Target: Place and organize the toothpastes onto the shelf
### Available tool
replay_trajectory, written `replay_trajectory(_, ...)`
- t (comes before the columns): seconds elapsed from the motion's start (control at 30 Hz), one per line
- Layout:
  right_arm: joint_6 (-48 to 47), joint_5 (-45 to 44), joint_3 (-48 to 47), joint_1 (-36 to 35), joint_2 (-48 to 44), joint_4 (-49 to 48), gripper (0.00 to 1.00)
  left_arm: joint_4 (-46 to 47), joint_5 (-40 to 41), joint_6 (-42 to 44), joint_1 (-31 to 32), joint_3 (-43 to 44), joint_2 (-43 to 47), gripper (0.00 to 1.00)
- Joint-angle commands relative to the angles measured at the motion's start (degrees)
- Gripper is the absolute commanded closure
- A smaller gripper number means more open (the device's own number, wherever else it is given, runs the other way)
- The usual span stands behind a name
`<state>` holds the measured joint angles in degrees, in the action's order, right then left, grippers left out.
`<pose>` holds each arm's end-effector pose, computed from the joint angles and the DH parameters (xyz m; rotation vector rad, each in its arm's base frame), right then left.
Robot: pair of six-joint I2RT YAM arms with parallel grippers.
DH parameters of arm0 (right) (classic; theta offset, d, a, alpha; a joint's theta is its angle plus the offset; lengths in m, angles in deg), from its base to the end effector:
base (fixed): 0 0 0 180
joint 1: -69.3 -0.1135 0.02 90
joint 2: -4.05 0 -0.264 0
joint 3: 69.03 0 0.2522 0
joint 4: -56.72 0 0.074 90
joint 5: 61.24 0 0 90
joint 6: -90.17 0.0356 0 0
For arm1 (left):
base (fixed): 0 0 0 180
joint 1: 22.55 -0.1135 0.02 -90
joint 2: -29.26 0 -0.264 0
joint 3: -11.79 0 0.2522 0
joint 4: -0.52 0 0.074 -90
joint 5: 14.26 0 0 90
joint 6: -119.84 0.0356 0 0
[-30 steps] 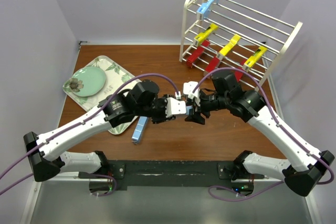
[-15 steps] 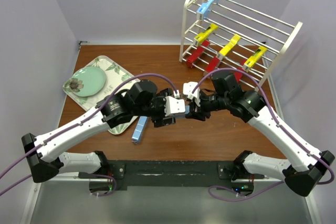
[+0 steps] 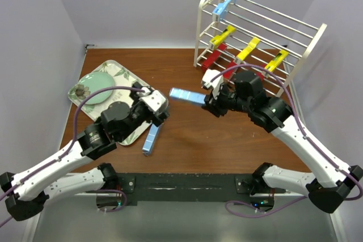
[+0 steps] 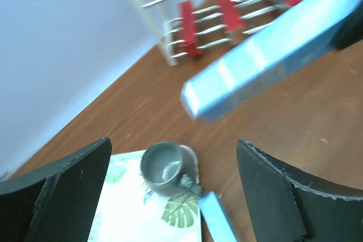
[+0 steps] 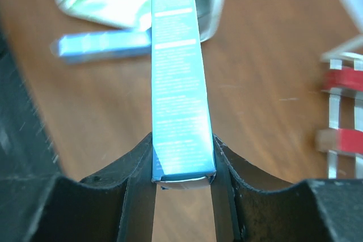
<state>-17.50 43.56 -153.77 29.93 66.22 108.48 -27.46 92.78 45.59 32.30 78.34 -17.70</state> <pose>0.1676 0.1493 0.3909 -1.1401 1.7637 0.4984 0.1146 -0.1447 0.3752 0.8043 1.5171 -0.2516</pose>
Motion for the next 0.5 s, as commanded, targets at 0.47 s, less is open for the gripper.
replay_trajectory(0.47,14.95,-63.09,-23.67,0.00,6.81,-21.91,1.00,15.71,33.67,-17.42,-0.97,-21.76,13.48,0.00)
